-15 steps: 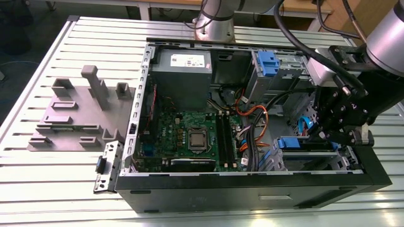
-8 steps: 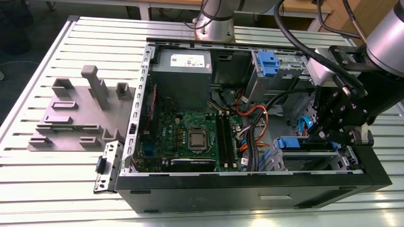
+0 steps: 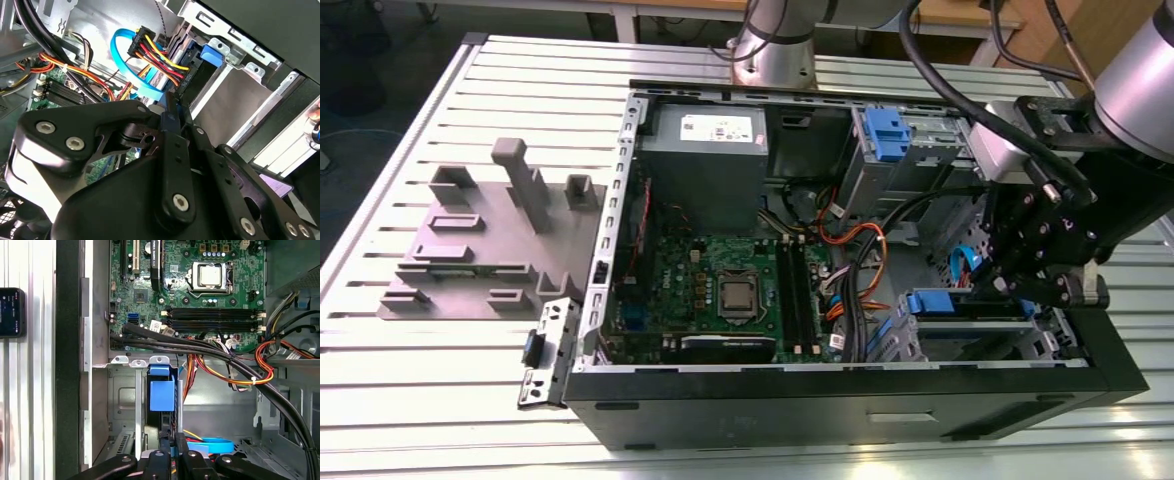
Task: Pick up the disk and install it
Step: 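Insert the second disk wire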
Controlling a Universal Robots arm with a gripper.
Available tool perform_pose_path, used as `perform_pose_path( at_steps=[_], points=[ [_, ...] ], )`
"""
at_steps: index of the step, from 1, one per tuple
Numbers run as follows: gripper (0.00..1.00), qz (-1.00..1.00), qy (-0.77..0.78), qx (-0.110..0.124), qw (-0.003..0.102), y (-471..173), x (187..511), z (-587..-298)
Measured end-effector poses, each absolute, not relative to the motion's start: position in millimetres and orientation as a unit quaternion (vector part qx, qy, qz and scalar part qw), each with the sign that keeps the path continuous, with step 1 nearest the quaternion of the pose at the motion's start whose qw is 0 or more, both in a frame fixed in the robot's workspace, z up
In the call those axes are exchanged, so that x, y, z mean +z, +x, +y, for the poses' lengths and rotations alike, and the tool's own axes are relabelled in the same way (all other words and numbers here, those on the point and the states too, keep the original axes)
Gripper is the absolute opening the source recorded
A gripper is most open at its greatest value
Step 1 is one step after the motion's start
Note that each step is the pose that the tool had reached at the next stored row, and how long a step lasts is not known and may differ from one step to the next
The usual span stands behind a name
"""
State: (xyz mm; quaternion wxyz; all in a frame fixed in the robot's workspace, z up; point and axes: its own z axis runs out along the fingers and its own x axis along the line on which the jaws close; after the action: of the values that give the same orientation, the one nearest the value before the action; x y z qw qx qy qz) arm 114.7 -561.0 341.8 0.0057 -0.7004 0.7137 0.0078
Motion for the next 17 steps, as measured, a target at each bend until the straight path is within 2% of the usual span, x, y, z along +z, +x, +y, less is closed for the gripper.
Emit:
perform_pose_path(
  at_steps=[17],
  points=[
    [0.16, 0.714, -0.7, 0.012, 0.01, 114.7, 341.8, -560.9]
  ],
)
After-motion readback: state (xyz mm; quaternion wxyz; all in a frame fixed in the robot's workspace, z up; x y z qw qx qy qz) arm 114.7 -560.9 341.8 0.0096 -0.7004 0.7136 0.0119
